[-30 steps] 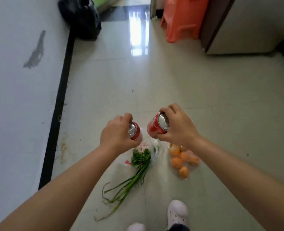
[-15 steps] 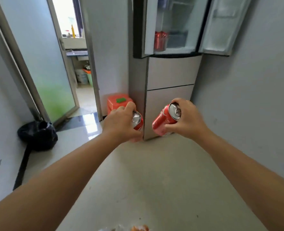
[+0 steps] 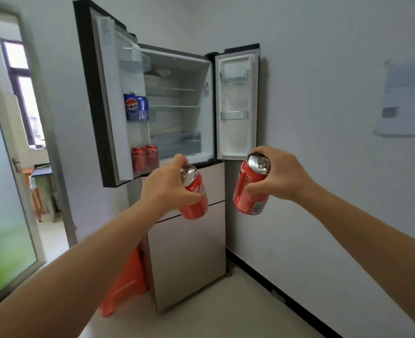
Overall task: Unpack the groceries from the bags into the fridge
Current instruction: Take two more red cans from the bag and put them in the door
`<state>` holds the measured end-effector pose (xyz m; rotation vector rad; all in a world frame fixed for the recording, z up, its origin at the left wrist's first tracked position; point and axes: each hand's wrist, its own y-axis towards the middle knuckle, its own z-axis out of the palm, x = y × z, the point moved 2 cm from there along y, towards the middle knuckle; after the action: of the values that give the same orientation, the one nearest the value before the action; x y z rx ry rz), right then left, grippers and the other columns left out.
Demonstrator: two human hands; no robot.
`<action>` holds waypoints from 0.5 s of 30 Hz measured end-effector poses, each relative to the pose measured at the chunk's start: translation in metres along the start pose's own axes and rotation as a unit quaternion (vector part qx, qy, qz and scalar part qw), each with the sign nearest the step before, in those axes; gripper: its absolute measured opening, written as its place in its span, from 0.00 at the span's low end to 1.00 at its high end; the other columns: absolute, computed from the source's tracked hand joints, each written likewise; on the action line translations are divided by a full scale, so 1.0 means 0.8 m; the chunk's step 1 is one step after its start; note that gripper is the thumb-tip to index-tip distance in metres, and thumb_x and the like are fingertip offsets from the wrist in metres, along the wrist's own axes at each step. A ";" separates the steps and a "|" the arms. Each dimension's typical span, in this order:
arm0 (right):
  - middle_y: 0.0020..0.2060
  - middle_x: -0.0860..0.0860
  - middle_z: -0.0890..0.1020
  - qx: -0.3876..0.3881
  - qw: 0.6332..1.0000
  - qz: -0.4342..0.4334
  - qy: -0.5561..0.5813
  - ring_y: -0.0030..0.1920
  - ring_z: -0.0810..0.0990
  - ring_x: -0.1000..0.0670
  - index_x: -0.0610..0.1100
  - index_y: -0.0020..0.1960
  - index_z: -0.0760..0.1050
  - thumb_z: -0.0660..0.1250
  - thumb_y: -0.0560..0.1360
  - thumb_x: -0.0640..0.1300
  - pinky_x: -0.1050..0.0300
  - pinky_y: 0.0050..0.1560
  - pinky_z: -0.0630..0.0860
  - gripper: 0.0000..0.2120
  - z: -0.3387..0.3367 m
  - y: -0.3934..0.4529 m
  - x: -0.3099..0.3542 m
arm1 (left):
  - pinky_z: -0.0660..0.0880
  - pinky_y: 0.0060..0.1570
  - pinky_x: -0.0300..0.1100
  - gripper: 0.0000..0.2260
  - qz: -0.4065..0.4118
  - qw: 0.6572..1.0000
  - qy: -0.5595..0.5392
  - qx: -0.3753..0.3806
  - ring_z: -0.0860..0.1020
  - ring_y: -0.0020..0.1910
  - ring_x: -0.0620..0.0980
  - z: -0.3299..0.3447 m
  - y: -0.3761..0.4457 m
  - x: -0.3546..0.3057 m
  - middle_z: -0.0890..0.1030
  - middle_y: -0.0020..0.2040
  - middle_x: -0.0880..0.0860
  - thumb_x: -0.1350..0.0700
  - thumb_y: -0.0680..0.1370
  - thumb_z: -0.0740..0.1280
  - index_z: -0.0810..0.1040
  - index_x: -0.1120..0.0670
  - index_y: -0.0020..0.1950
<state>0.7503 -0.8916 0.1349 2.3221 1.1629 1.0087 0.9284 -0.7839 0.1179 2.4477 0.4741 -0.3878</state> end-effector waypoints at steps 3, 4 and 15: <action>0.49 0.50 0.77 -0.018 1.000 0.005 0.019 0.50 0.75 0.49 0.44 0.61 0.72 0.76 0.61 0.40 0.58 0.50 0.74 0.30 -0.014 0.056 -0.051 | 0.73 0.45 0.41 0.28 0.005 1.000 0.005 -0.008 0.71 0.48 0.49 0.032 0.069 -0.025 0.78 0.59 0.54 0.52 0.68 0.75 0.67 0.50 0.63; 0.49 0.51 0.76 -0.028 0.999 0.006 0.031 0.50 0.75 0.50 0.44 0.61 0.72 0.76 0.61 0.40 0.59 0.49 0.73 0.30 -0.015 0.076 -0.068 | 0.72 0.45 0.40 0.28 0.011 1.000 0.010 -0.009 0.71 0.48 0.49 0.043 0.091 -0.030 0.77 0.59 0.53 0.52 0.68 0.75 0.67 0.50 0.64; 0.58 0.45 0.79 -0.114 0.993 -0.016 0.027 0.55 0.77 0.47 0.44 0.64 0.70 0.76 0.63 0.42 0.57 0.54 0.74 0.32 0.053 0.352 -0.225 | 0.75 0.54 0.46 0.29 0.082 0.991 0.015 -0.107 0.75 0.56 0.55 0.163 0.401 -0.009 0.77 0.58 0.54 0.51 0.66 0.76 0.69 0.52 0.63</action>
<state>0.8621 -1.2044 0.1914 2.1032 1.0427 1.1359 1.0352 -1.1066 0.1833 2.2656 0.3067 -0.2179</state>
